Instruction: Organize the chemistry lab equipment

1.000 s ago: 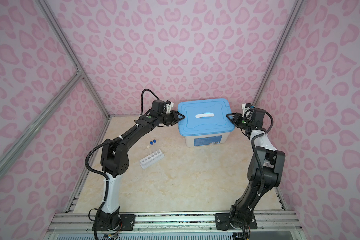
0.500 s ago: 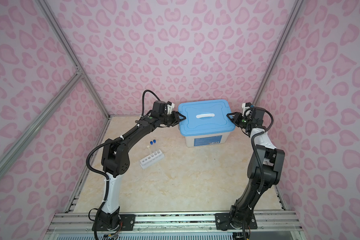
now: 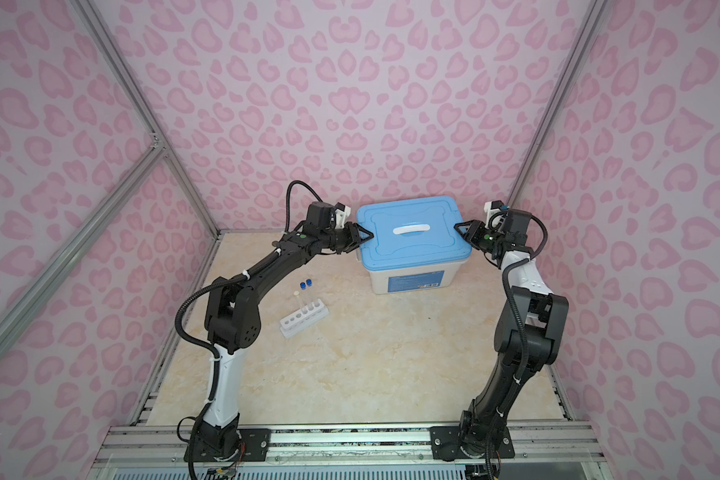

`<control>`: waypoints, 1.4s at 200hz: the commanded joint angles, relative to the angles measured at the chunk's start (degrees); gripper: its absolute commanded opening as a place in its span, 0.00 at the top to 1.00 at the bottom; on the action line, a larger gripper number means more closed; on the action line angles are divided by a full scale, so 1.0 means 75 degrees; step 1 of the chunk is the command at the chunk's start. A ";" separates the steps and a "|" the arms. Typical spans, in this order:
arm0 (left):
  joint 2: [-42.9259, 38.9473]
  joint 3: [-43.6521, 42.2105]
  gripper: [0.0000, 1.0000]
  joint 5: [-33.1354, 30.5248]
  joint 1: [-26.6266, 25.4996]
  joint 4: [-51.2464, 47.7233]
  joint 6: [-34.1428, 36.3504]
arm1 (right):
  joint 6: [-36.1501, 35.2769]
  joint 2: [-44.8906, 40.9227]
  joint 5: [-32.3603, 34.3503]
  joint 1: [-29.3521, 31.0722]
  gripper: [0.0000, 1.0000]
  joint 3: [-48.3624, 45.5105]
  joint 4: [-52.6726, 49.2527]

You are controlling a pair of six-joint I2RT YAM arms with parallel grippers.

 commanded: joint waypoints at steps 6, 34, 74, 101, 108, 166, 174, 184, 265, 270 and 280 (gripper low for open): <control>0.0154 0.0102 0.55 0.0173 -0.0020 0.0009 -0.0047 | -0.0132 0.0102 -0.0014 0.0019 0.62 0.0024 -0.0065; 0.0142 0.0172 0.55 0.0137 -0.0020 -0.0065 -0.0024 | -0.0241 0.0193 0.0042 0.0019 0.62 0.0143 -0.0217; 0.0155 0.0172 0.55 0.0105 -0.0020 -0.0112 -0.0028 | -0.0409 0.0296 0.0117 0.0054 0.60 0.0262 -0.0418; 0.0142 0.0184 0.54 -0.0049 -0.0020 -0.0177 0.0046 | -0.0507 0.0343 0.0175 0.0066 0.59 0.0303 -0.0517; 0.0168 0.0212 0.54 -0.0051 -0.0020 -0.0185 0.0049 | -0.0529 0.0349 0.0196 0.0076 0.59 0.0314 -0.0550; 0.0202 0.0348 0.52 -0.0163 -0.0020 -0.0366 0.0121 | -0.0614 0.0360 0.0261 0.0078 0.59 0.0324 -0.0618; 0.0189 0.0339 0.52 -0.0189 -0.0020 -0.0398 0.0138 | -0.0623 0.0372 0.0266 0.0077 0.60 0.0347 -0.0642; 0.0167 0.0334 0.51 -0.0212 -0.0020 -0.0425 0.0153 | -0.0634 0.0394 0.0267 0.0078 0.59 0.0373 -0.0664; -0.0122 0.0219 0.47 -0.0956 -0.0020 -0.0847 0.0279 | -0.0697 0.0422 0.0237 0.0084 0.60 0.0397 -0.0739; -0.0138 0.0234 0.47 -0.0982 -0.0020 -0.0874 0.0270 | -0.0701 0.0419 0.0246 0.0089 0.60 0.0386 -0.0740; -0.0162 0.0288 0.46 -0.1069 -0.0021 -0.0981 0.0271 | -0.0698 0.0408 0.0263 0.0080 0.60 0.0396 -0.0745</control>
